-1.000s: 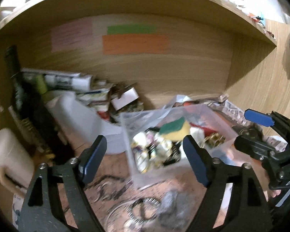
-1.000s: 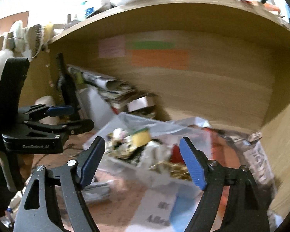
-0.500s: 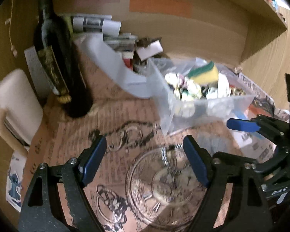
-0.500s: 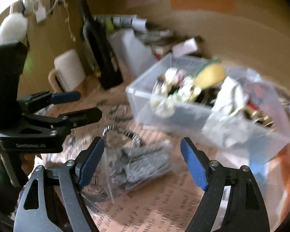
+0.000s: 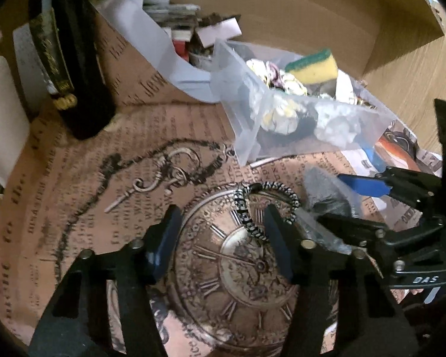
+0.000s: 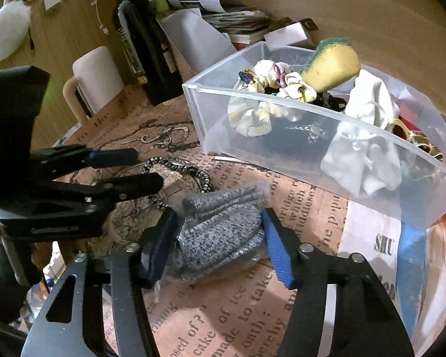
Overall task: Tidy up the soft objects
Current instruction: 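Grasp the silver chain bracelet with the left tool while the right tool grasps the bagged grey knit, then lower the chain bracelet and bagged grey knit into the clear box and release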
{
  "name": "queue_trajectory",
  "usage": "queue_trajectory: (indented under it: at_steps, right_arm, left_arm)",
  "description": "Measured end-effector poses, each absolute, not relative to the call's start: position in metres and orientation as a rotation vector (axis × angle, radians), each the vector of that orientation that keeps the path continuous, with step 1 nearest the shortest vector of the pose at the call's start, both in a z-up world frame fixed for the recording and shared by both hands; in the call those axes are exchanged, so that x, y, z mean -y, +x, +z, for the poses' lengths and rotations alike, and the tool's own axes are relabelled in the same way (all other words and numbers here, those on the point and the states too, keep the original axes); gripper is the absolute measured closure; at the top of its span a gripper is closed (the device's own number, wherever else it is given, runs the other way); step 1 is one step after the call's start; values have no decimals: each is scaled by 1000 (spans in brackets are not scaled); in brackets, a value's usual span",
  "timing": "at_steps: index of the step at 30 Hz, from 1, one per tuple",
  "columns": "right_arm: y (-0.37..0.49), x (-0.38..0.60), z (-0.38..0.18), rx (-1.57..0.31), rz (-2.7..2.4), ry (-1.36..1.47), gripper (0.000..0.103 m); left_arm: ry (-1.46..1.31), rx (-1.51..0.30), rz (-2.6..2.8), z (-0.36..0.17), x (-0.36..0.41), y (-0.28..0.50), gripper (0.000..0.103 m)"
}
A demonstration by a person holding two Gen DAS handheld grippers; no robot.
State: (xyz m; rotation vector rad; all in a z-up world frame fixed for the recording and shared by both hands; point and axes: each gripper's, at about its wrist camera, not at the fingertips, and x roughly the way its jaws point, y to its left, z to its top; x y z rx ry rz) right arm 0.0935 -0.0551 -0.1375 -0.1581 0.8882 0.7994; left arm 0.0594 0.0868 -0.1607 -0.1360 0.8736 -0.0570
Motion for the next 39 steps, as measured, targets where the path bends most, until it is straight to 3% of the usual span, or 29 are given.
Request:
queue_trajectory:
  at_steps: [2, 7, 10, 25, 39]
  right_arm:
    - [93, 58, -136, -878, 796, -159, 55]
    - [91, 66, -131, -852, 787, -149, 65]
    - [89, 73, -127, -835, 780, -134, 67]
    - [85, 121, -81, -671, 704, -34, 70]
    - [120, 159, -33, -501, 574, -25, 70]
  left_arm:
    - [-129, -865, -56, -161, -84, 60, 56]
    - [-129, -865, -78, -162, -79, 61, 87]
    - [-130, -858, -81, -160, -77, 60, 94]
    - [-29, -708, -111, -106, -39, 49, 96]
    - [-43, -572, -88, -60, -34, 101, 96]
